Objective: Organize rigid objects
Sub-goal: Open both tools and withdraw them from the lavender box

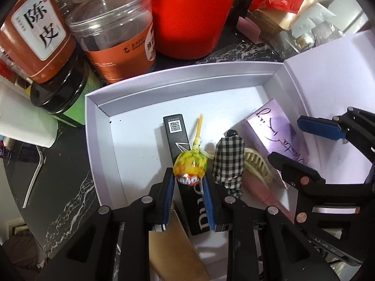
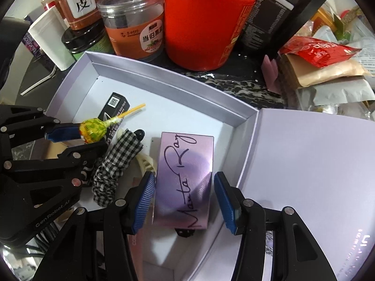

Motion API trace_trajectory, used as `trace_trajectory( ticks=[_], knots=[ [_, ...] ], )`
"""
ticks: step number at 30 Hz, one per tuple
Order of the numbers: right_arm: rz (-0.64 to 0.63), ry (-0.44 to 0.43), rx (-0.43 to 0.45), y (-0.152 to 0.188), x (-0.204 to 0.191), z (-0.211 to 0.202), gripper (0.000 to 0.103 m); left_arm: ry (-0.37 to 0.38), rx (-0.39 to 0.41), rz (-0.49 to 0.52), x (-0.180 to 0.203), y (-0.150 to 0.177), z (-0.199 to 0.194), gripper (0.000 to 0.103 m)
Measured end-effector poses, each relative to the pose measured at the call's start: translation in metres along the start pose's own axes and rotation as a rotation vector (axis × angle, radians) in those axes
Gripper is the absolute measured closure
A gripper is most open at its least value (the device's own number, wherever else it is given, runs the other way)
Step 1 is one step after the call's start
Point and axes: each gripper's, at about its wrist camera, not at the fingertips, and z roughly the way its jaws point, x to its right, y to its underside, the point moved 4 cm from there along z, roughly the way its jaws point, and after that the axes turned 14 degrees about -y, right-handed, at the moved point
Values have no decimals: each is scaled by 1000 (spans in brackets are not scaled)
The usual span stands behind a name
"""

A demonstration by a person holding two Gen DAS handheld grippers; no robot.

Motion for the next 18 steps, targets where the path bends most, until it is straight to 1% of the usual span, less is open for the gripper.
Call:
trace_trajectory(
  ticks=[4, 7, 8, 9, 10, 11, 18],
  knots=[
    [5, 13, -4, -3, -2, -12, 50, -44, 24, -3, -4, -5, -13, 79],
    [10, 16, -2, 0, -1, -22, 46, -66, 37, -11, -5, -5, -21, 73],
    [10, 20, 2, 1, -1, -26, 45, -68, 38, -12, -6, -4, -23, 63],
    [10, 23, 4, 2, -1, -30, 44, -72, 43, -15, -6, -4, -25, 45],
    [10, 25, 6, 3, -2, -32, 43, -72, 49, -17, -7, -4, -28, 34],
    [9, 31, 7, 4, -2, -36, 42, -83, 57, -19, -8, -4, -32, 30],
    [23, 42, 23, 13, -6, -54, 42, -81, 84, -45, -16, 1, -52, 30]
  ],
)
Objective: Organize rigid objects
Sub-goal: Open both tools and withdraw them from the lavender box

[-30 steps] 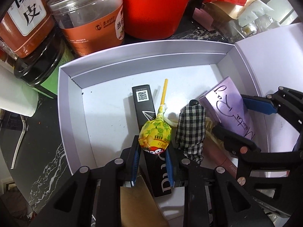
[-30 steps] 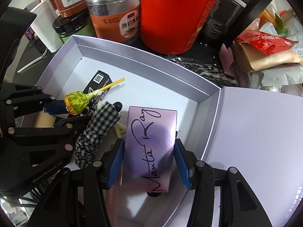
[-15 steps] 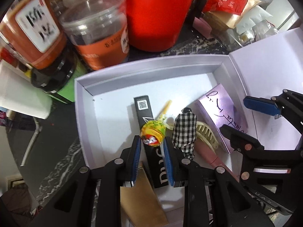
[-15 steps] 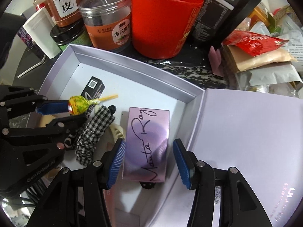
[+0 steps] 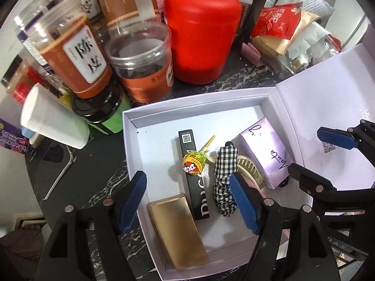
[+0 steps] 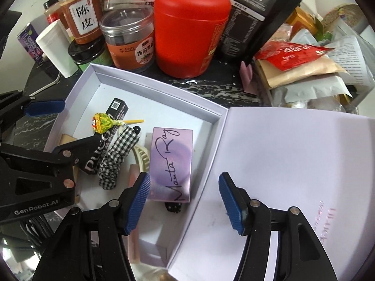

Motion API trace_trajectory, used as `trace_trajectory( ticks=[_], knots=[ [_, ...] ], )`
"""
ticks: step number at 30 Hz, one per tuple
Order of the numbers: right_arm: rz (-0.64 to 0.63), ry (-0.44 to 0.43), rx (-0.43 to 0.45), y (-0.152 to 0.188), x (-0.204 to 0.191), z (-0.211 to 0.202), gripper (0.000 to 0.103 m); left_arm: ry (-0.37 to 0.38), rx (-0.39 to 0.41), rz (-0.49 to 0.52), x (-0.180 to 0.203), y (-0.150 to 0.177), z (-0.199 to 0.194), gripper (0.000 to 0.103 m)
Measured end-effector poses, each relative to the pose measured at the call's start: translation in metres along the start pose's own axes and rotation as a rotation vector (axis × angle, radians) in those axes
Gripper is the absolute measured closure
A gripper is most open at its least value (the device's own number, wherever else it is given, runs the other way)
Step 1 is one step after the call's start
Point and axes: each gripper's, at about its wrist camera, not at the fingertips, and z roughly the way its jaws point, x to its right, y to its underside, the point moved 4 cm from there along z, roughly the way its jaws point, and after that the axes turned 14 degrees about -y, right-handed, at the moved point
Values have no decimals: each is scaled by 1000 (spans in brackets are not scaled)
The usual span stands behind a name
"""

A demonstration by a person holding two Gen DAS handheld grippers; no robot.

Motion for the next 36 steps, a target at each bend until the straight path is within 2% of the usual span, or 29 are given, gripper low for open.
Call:
trace_trajectory(
  ticks=[7, 18, 26, 36],
  knots=[
    [12, -3, 47, 6, -7, -26, 42, -9, 28, -45, -18, 3, -30, 30],
    [18, -23, 174, 7, -31, -79, 42, -50, 100, -115, -51, 20, -88, 30],
    [-7, -50, 235, 24, -58, -110, 42, -85, 140, -163, -72, 48, -129, 30],
    [-40, -83, 263, 54, -89, -129, 42, -108, 158, -210, -88, 91, -160, 29]
  ],
)
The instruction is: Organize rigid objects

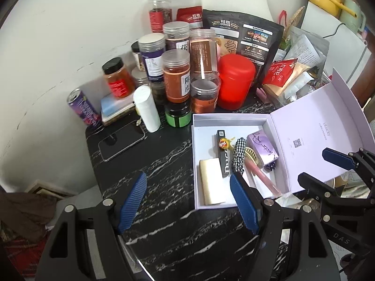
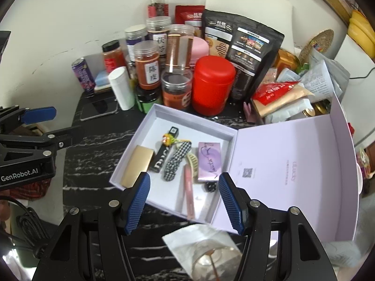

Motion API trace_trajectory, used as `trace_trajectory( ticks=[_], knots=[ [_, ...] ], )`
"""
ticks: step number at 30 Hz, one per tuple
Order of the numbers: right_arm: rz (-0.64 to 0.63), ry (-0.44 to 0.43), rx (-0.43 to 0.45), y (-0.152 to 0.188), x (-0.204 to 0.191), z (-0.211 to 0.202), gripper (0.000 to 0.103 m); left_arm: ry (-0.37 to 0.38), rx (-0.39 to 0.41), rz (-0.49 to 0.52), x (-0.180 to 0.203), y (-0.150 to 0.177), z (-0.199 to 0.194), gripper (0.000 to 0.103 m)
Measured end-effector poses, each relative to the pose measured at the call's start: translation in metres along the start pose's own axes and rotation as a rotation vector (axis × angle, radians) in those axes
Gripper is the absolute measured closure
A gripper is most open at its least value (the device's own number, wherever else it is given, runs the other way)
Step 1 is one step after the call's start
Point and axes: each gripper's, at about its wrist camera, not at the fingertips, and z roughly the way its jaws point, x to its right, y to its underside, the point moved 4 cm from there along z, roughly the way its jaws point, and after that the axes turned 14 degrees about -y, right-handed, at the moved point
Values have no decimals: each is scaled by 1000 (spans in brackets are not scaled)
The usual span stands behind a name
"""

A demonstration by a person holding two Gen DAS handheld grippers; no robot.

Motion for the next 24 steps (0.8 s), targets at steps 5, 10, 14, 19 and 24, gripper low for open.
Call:
trace_trajectory(
  ticks=[5, 10, 14, 19, 24],
  knots=[
    [-5, -21, 10, 16, -15, -9, 42, 4, -6, -7, -7, 21, -13, 30],
    [-14, -34, -1, 34, -30, -12, 42, -16, -6, -14, -11, 43, -25, 30],
    [-24, -33, -2, 51, -42, -15, 42, -33, -14, -30, -15, 62, -30, 30],
    [-20, -13, 5, 69, -52, -19, 42, -45, -38, -64, -20, 84, -33, 30],
    [-15, -22, 27, 81, -59, -24, 42, -50, -56, -108, -28, 99, -33, 30]
  ],
)
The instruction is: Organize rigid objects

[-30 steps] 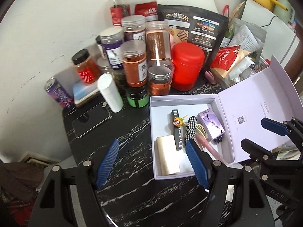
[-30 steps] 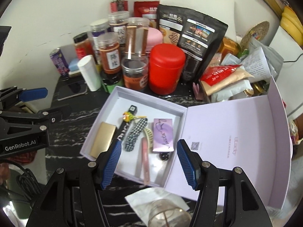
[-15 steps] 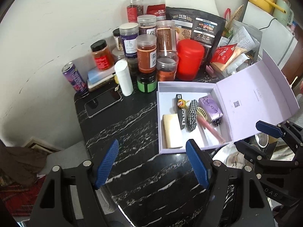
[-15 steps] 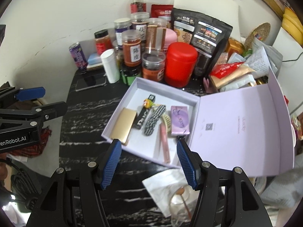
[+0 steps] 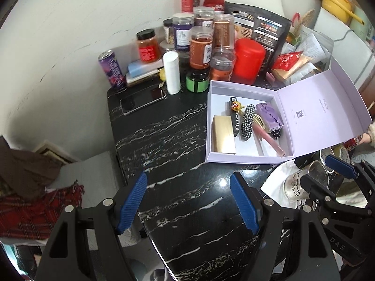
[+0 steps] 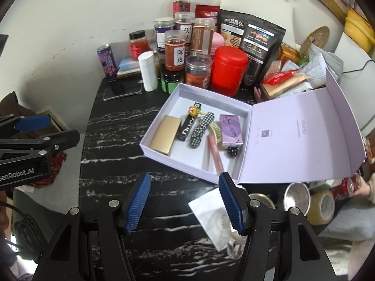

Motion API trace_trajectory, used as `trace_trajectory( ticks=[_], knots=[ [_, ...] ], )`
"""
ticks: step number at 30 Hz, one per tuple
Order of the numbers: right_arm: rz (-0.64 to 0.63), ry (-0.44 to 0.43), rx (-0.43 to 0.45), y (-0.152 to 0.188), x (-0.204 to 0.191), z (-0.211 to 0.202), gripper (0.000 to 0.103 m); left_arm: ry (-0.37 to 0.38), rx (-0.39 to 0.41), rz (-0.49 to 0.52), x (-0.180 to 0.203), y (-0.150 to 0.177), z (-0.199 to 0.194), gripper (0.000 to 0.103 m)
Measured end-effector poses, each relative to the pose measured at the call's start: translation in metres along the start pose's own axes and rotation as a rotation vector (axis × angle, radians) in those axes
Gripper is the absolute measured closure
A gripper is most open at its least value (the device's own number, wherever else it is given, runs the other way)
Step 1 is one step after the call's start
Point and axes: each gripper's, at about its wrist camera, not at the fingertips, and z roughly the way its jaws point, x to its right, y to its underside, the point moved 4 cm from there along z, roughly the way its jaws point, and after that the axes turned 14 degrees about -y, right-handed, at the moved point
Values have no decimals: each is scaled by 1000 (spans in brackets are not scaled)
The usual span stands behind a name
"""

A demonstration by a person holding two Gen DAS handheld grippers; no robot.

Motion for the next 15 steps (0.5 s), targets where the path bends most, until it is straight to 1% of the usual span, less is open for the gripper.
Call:
trace_trajectory(
  ticks=[5, 15],
  knots=[
    [-10, 8, 3, 5, -6, -4, 42, 0, 0, -35, -9, 8, -3, 30],
    [-14, -6, 8, 8, -15, -8, 42, -8, 11, -66, -22, 15, -12, 30]
  ],
)
